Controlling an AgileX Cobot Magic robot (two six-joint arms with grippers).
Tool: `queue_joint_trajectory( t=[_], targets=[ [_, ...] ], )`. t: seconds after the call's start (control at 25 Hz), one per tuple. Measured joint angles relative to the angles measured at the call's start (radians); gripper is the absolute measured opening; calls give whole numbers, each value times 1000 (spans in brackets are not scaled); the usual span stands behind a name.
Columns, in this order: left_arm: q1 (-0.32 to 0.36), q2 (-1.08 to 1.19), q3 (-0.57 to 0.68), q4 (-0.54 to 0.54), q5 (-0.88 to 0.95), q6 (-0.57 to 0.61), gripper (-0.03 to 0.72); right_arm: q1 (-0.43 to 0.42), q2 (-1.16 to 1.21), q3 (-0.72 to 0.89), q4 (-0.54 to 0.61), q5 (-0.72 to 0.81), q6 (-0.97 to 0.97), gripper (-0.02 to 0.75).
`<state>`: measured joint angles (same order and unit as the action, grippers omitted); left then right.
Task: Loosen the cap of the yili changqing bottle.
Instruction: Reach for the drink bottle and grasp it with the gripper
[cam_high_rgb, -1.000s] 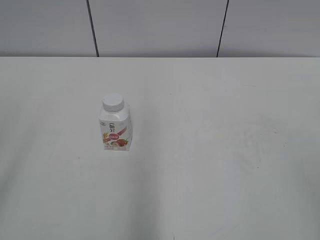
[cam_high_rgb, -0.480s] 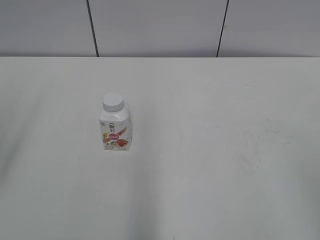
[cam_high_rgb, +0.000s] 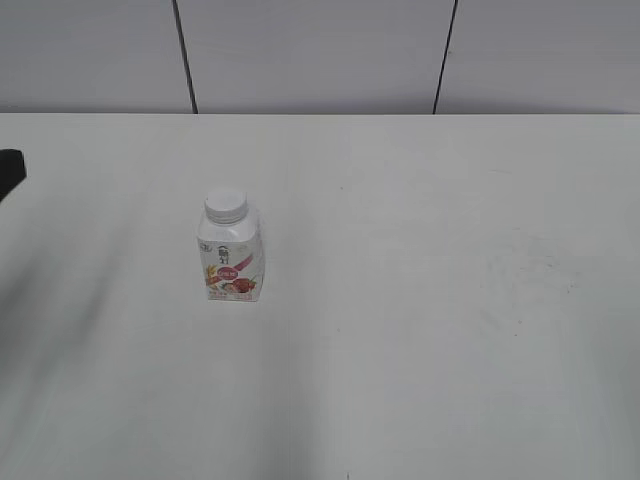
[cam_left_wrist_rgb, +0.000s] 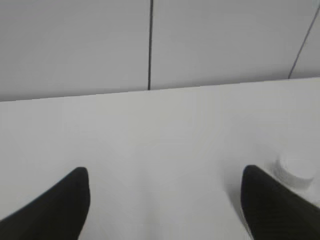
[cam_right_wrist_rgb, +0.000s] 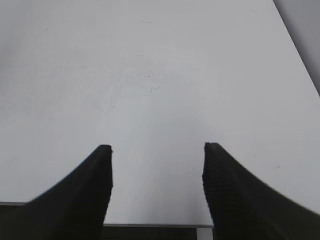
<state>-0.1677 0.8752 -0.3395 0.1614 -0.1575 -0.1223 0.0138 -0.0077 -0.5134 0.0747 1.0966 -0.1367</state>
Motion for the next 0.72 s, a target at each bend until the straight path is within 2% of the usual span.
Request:
queue_joint_trajectory(
  t=[0.16,0.32,0.44,0.64,0.72],
  targets=[
    [-3,87,9,279,-108,-175,565,0,0,0,0,0,-1,461],
    [2,199,9,460,-226,-336,565,0,0,0,0,0,-1,461],
    [33,313,9,546,-322,-363,565,0,0,0,0,0,-1,461],
    [90,490,9,617,-514,-368,565,0,0,0,0,0,-1,461],
    [140,560,5,729,-638,-368,565,0,0,0,-1,0,-1,461]
  ],
)
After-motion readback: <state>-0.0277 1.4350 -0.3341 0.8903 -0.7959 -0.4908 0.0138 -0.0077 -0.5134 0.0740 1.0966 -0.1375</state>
